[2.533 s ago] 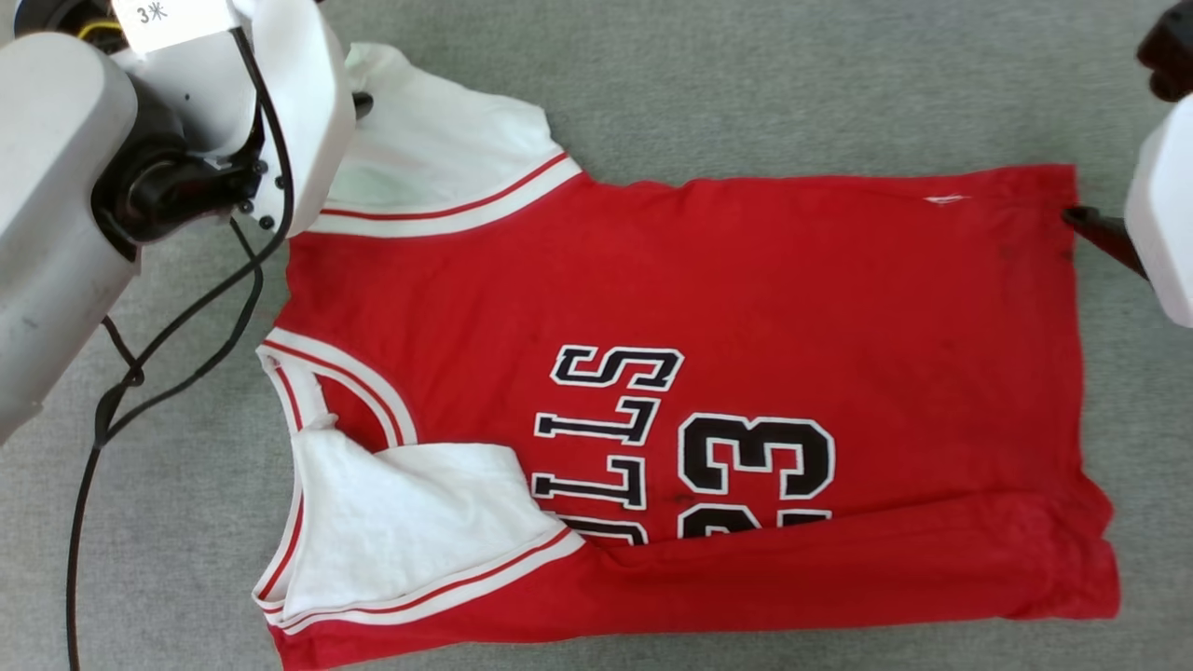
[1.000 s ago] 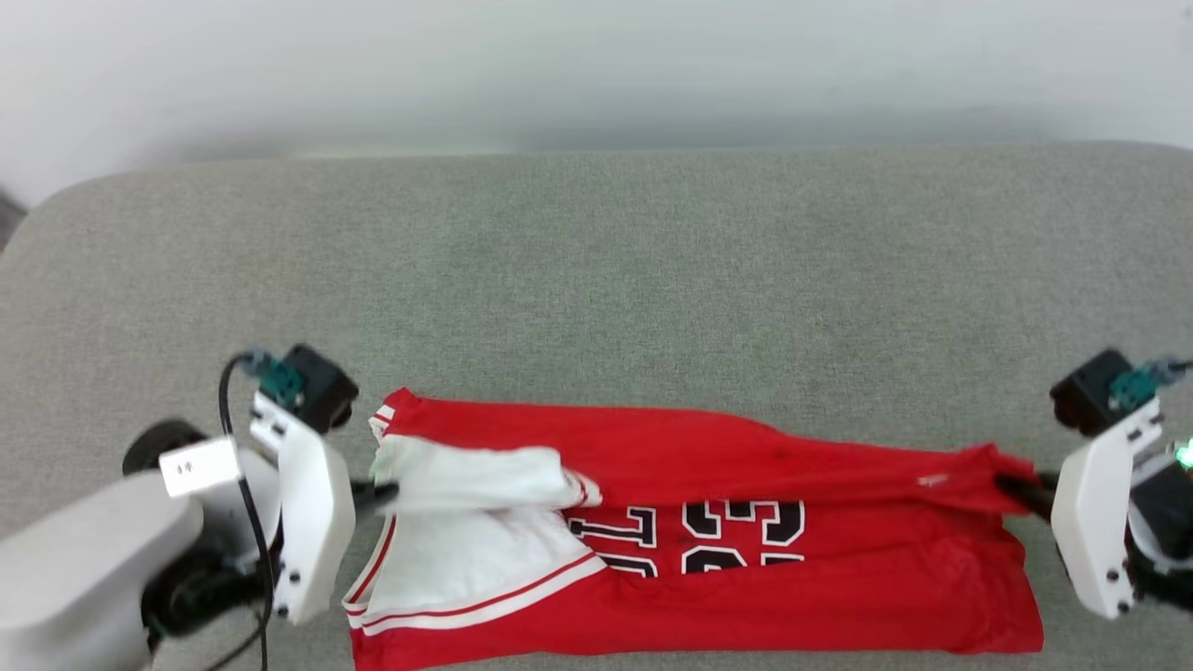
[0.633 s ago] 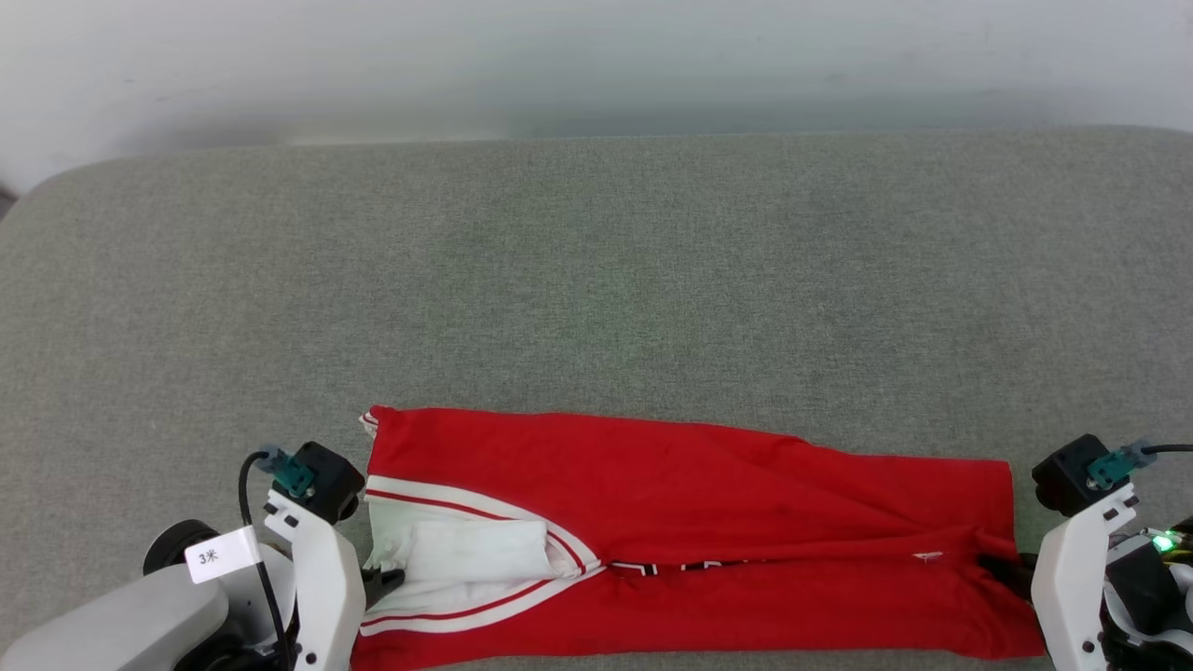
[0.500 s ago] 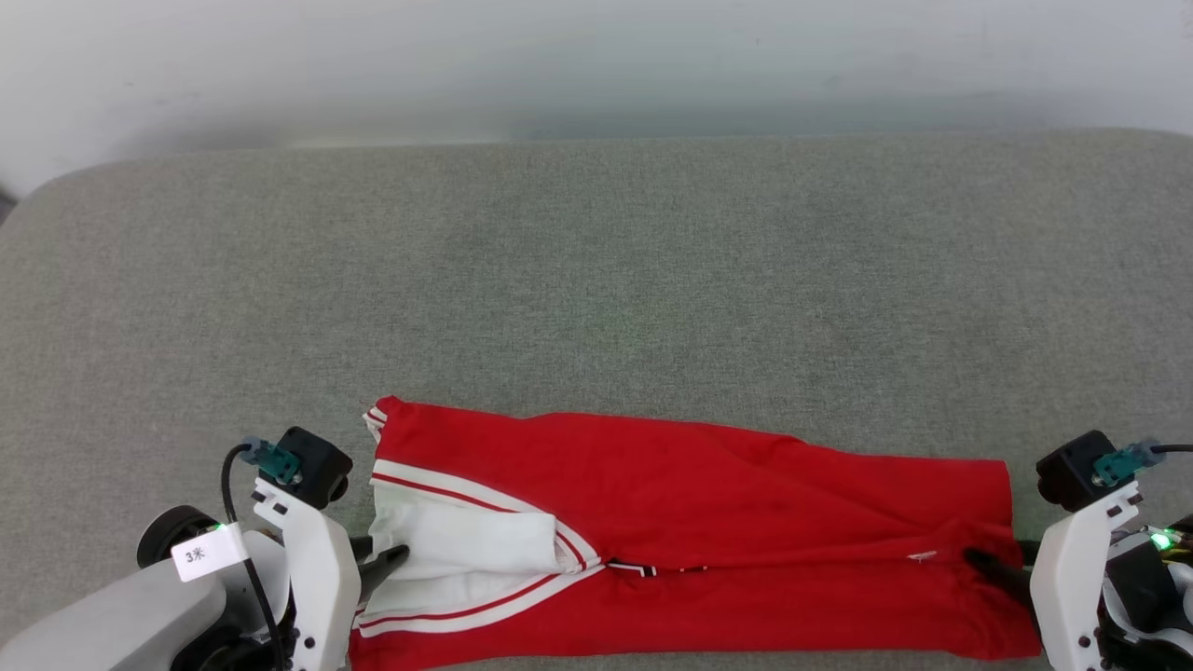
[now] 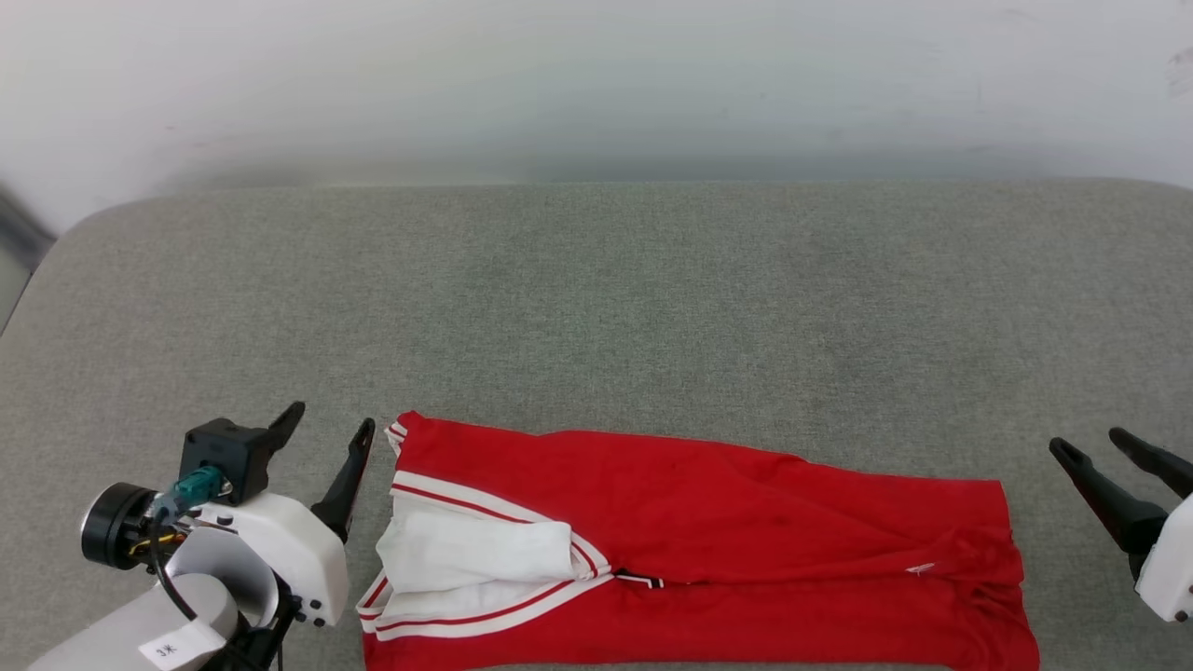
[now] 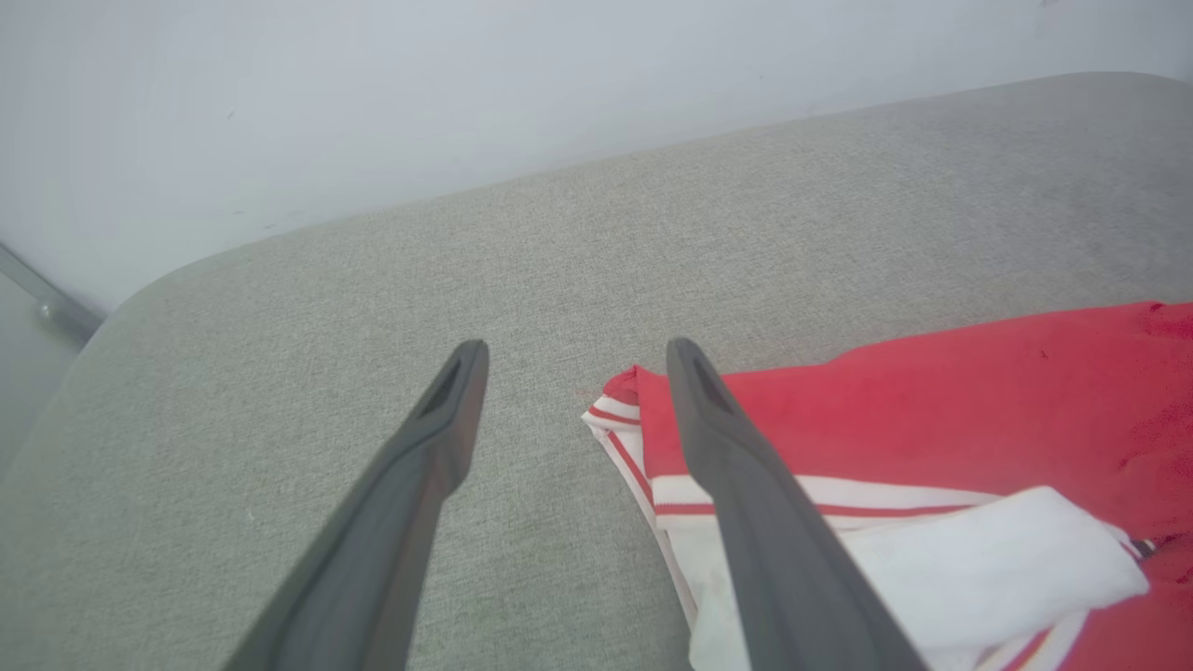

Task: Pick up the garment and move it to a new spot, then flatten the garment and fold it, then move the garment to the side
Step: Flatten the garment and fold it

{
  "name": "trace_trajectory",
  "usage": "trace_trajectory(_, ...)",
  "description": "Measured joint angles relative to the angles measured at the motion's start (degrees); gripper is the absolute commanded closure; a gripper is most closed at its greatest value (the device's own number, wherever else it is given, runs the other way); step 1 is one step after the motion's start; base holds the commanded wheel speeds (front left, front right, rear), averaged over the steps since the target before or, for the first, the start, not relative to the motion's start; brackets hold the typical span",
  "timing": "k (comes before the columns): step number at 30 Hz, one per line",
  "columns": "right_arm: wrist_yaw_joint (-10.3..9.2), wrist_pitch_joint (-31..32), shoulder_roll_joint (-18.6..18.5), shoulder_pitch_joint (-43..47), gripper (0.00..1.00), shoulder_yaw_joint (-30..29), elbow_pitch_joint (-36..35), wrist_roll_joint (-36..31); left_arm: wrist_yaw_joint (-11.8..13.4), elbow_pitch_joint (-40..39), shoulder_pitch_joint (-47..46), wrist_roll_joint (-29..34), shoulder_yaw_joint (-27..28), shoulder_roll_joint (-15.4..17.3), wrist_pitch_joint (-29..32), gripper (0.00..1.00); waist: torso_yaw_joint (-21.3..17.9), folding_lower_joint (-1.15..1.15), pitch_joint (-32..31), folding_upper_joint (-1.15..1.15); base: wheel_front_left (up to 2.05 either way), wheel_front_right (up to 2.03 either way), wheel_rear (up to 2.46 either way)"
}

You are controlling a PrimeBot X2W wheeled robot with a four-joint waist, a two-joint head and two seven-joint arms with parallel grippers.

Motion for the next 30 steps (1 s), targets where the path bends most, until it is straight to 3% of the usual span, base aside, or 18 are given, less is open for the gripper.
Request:
trace_trajectory(6,0.00,-0.6,5.0,3.4,0.00,-6.7,2.9,-0.5,5.8,-2.1,5.4,8.8,11.2,-4.5,-0.5,0.00,0.5,0.00,0.5,0.00,0.00,0.00,0.00)
trace_trajectory(13,0.00,1.4,10.2,5.7,0.00,-9.8,6.6,0.1,7.5,-5.3,16.5,20.8,25.0,-11.5,-0.6,0.00,1.4,0.00,1.0,0.00,0.00,0.00,0.00)
trace_trajectory(18,0.00,3.3,13.0,6.3,0.00,-10.1,9.2,1.4,5.9,-6.4,22.3,27.5,32.9,-16.5,-0.6,0.00,2.1,0.00,1.6,0.00,0.00,0.00,0.00)
trace_trajectory(20,-0.01,5.7,14.4,6.4,0.00,-9.4,10.5,3.6,4.2,-6.7,24.7,30.8,36.6,-19.5,-0.6,0.00,2.5,0.01,2.0,0.00,0.00,0.00,0.00)
trace_trajectory(30,0.00,12.7,15.3,7.5,0.00,-4.3,8.9,10.0,-1.9,-5.3,28.0,38.5,44.0,-27.0,-0.6,0.00,3.5,0.00,3.2,0.00,0.00,0.00,0.00)
